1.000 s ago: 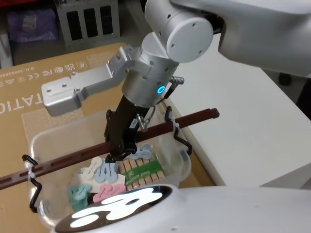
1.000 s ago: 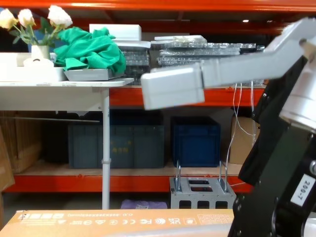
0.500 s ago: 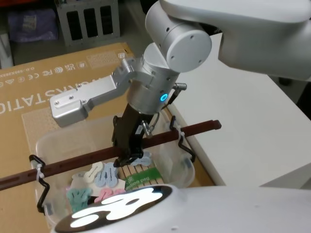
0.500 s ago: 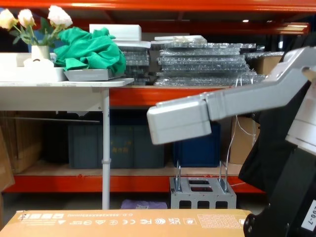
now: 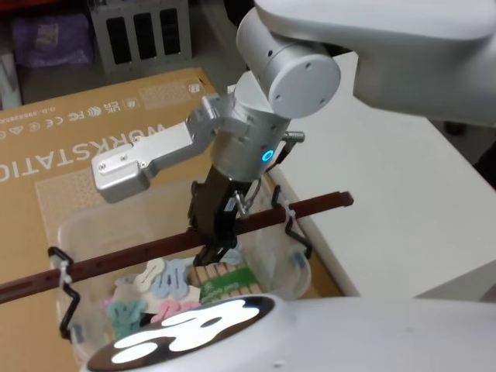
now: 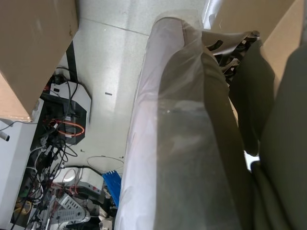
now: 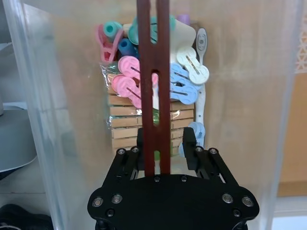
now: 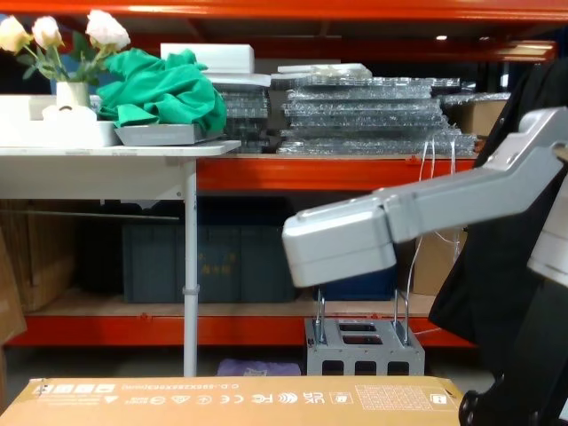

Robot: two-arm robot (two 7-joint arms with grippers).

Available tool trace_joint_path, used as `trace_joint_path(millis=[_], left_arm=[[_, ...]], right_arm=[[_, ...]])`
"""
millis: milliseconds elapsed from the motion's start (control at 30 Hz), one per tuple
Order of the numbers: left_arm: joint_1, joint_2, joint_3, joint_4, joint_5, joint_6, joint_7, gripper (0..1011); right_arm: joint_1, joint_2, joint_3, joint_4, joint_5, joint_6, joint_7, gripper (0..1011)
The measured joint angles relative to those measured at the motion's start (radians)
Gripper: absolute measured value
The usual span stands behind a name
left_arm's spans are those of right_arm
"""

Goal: Use one hand to grasp the basket and place it at the designated location.

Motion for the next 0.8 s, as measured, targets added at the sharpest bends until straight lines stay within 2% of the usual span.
trace_joint_path(millis=[367, 500, 533, 700, 800], left_arm=[[0.000, 0.000, 0.000, 0.000, 0.000, 0.000, 0.000, 0], [0.000, 0.000, 0.000, 0.000, 0.000, 0.000, 0.000, 0], [0.000, 0.000, 0.000, 0.000, 0.000, 0.000, 0.000, 0], [0.000, 0.000, 0.000, 0.000, 0.000, 0.000, 0.000, 0], [0.000, 0.000, 0.000, 0.001, 0.000, 0.000, 0.000, 0]], right_arm=[[0.020, 0.028, 0.018, -0.007, 0.030, -0.013, -0.013, 747], [0.027, 0.044, 0.034, -0.017, 0.056, -0.020, -0.015, 868], [0.028, 0.046, 0.036, -0.018, 0.059, -0.021, -0.015, 926], [0.034, 0.073, 0.062, -0.035, 0.091, -0.032, -0.018, 1000], [0.043, 0.117, 0.095, -0.063, 0.129, -0.050, -0.023, 1000]])
